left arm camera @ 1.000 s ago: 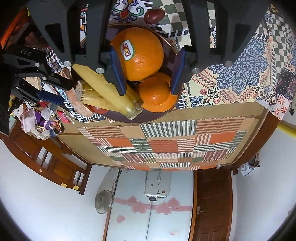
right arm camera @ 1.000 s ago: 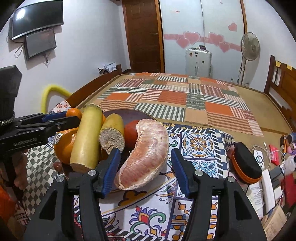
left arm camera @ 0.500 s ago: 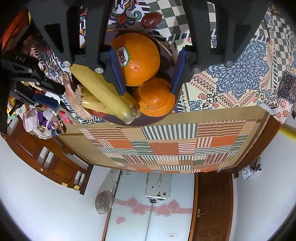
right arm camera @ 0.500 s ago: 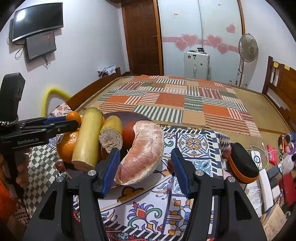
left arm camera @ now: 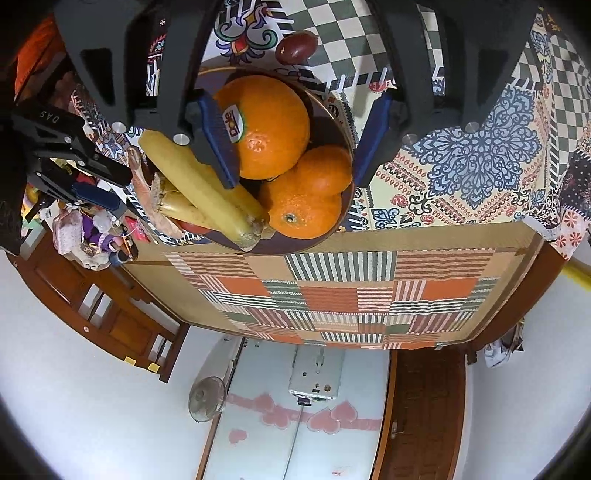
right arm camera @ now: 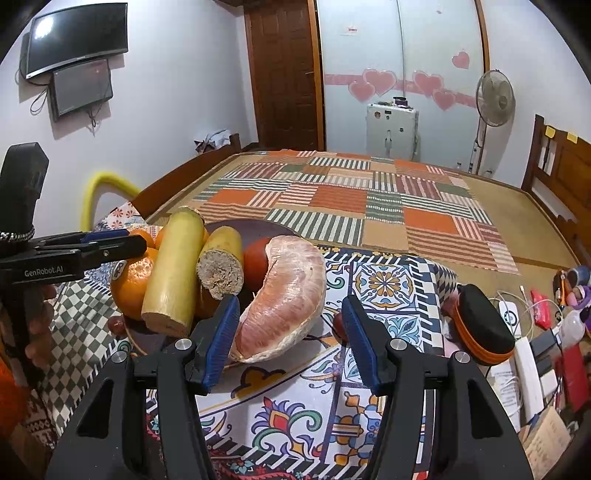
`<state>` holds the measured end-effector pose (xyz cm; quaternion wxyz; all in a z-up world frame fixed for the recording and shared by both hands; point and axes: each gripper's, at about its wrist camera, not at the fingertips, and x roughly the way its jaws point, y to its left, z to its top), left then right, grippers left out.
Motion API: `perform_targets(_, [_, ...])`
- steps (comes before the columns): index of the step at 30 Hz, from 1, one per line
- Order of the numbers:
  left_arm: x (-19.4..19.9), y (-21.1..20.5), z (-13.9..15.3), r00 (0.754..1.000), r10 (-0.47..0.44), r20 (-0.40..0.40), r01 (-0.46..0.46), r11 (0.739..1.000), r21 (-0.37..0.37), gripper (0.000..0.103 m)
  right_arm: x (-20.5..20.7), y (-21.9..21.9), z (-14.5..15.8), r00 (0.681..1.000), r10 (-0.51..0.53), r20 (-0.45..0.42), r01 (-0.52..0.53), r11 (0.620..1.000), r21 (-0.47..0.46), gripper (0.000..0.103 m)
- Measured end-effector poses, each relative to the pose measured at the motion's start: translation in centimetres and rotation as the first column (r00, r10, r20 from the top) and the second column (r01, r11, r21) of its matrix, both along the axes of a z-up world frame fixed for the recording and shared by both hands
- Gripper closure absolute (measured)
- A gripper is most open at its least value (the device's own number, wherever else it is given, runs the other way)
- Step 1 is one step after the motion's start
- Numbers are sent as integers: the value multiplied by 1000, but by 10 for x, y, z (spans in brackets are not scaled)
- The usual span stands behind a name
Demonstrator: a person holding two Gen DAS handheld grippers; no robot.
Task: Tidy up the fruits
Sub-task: 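Release the tangerine on the plate with the left tool while the right tool sets the pomelo there, then move the left tool to the dark red date and close on it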
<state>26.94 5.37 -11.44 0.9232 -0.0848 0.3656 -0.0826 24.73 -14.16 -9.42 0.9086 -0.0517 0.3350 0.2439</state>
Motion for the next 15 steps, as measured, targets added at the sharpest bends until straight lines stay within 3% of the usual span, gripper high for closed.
perform_targets(9, [-22, 9, 12, 999, 39, 20, -40, 997, 62, 39, -7, -14, 7, 999, -25, 23, 25, 1000, -3, 49])
perform_targets(15, [-53, 14, 4, 999, 43, -15, -41, 990, 136, 39, -15, -34, 7, 998, -61, 14, 61, 998, -24, 49])
